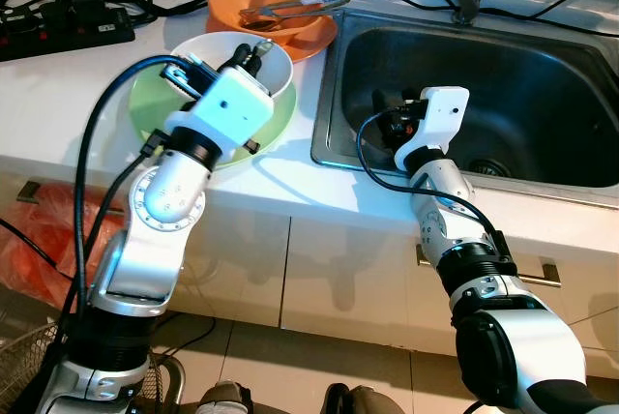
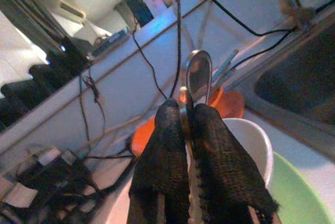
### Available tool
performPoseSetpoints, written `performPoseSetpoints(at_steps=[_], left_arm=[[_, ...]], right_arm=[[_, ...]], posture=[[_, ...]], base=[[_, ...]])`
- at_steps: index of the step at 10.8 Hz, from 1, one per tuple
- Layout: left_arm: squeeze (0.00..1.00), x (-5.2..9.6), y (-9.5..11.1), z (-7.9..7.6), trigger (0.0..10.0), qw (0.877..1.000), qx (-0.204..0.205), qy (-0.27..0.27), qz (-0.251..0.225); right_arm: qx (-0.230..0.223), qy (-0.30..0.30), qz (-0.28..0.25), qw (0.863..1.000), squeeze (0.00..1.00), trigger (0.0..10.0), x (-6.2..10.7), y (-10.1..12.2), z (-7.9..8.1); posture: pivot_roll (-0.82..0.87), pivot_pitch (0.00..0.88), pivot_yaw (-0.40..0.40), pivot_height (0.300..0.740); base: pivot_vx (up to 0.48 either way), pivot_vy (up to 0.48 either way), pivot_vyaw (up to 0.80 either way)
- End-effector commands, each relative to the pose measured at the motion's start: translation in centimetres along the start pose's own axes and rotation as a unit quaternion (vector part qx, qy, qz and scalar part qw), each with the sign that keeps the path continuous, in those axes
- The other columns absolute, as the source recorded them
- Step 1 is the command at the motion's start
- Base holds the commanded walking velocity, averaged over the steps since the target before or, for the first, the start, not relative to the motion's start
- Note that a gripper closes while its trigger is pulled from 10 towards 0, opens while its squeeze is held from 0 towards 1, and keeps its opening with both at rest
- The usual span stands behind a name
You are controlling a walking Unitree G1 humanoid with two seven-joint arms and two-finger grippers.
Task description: Kitchen organization
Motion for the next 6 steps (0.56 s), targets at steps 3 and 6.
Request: performPoseSetpoints(at_steps=[3, 6], left_arm=[[0.00, -0.2, 2.7, 0.6, 10.0, 0.993, 0.106, -0.017, -0.046], [0.00, -0.2, 3.8, 1.7, 10.0, 0.988, 0.143, -0.005, -0.065]], right_arm=[[-0.013, 0.001, 0.041, 0.999, 0.00, 10.0, 0.9, -2.1, 0.2], [-0.015, 0.001, 0.042, 0.999, 0.00, 10.0, 0.9, -2.1, 0.2]], posture=[[0.16, 0.147, -0.075, 0.740], [0.16, 0.148, -0.076, 0.740]], base=[[0.000, 0.000, 0.00], [0.000, 0.000, 0.00]])
Point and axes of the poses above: a point about 5 cm out from each wrist's last joint towards the gripper, its own x axis pointing back from the gripper into the wrist, its own y axis along the axis of the wrist's last joint, z = x × y, the point moved 3 cm from there along -x, pointing out of the wrist towards the gripper, and after that the axes turned 13 degrees about x, right-handed, at the moved point
